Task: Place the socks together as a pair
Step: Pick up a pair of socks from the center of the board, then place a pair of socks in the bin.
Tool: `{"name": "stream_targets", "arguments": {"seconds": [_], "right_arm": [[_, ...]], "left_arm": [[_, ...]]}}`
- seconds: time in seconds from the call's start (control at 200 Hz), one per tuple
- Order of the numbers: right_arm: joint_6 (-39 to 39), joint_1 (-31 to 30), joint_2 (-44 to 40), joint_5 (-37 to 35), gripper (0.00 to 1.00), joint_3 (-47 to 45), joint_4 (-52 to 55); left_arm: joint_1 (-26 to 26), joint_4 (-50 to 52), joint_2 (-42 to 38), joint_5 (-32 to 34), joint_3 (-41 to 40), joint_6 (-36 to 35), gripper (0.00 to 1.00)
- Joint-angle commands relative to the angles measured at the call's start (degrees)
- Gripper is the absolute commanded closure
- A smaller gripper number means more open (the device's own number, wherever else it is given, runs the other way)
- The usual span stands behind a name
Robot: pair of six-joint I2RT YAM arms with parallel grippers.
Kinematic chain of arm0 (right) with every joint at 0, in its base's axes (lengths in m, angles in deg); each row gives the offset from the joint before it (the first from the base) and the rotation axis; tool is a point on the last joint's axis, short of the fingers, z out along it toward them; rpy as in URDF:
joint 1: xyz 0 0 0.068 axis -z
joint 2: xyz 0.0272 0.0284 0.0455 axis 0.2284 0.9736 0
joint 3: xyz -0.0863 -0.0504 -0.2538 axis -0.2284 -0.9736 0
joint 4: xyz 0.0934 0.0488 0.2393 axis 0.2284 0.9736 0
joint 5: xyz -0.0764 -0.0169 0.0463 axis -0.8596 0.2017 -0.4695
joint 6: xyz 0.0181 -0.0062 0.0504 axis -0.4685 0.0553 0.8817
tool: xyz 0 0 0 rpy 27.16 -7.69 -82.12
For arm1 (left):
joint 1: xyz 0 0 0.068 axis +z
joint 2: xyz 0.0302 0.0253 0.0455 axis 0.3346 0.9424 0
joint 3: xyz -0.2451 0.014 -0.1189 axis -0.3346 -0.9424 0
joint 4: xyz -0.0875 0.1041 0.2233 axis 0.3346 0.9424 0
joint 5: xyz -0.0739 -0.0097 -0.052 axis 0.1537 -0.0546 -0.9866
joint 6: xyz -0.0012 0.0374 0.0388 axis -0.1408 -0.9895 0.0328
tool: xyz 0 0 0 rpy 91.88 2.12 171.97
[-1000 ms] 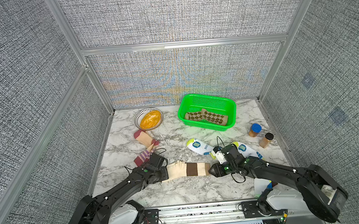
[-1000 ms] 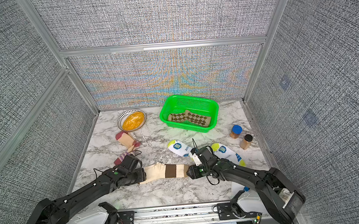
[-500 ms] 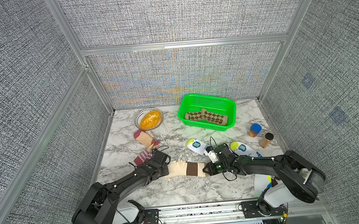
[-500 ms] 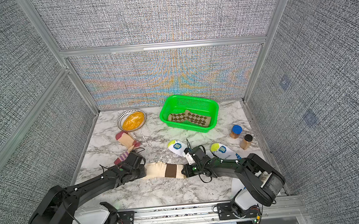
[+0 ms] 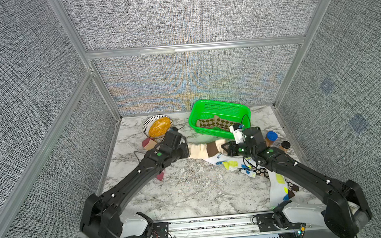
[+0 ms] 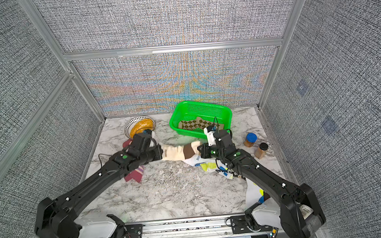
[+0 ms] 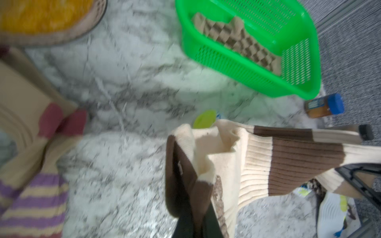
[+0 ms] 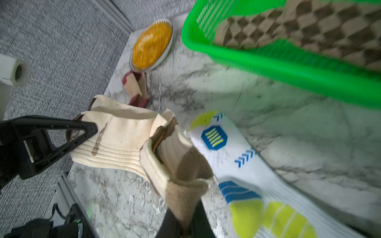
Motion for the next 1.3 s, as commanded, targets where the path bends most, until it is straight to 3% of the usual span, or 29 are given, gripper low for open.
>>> {"name": "stream_targets", "arguments": {"seconds": [0.0, 0.38, 0.615, 0.866, 0.941, 1.011, 1.076, 1.196, 1.296], "right_arm": [[-2.8, 4.5, 2.9, -0.1, 1.0, 4.6, 2.2], [-1.9, 17.4, 23.2, 5.8, 1.0, 19.0, -3.0], [-0.7, 20.7, 35.7, 6.9, 1.0, 27.4, -5.1], [-0.4, 20.9, 47.0, 6.1, 0.97, 38.3, -1.0], [0.3, 20.8, 48.7, 5.9, 0.88, 39.9, -0.8], [0.5, 20.8, 49.3, 6.3, 0.73, 40.7, 0.0], [0.3, 20.7, 48.0, 5.7, 0.58, 39.9, -0.2], [-1.8, 20.7, 41.2, 4.5, 0.44, 36.9, -0.3], [-3.8, 20.2, 32.7, 3.6, 0.4, 32.5, 0.2]], "left_arm": [[0.5, 1.7, 8.8, -0.2, 12.0, -6.5, 0.99], [3.6, 12.7, 48.5, -3.9, 65.3, -16.0, 0.99], [5.6, 17.9, 69.0, -3.3, 91.3, -16.8, 0.97], [7.0, 12.2, 73.9, -3.3, 90.1, -17.2, 0.91], [7.0, 11.0, 75.0, -2.7, 90.3, -17.1, 0.81], [7.1, 9.8, 75.6, -2.5, 90.4, -16.8, 0.59], [7.1, 9.8, 75.3, -2.7, 90.8, -16.0, 0.45], [7.1, 10.2, 70.2, -4.8, 88.8, -15.9, 0.36], [7.0, 6.6, 60.0, -7.1, 79.8, -15.4, 0.31]]}}
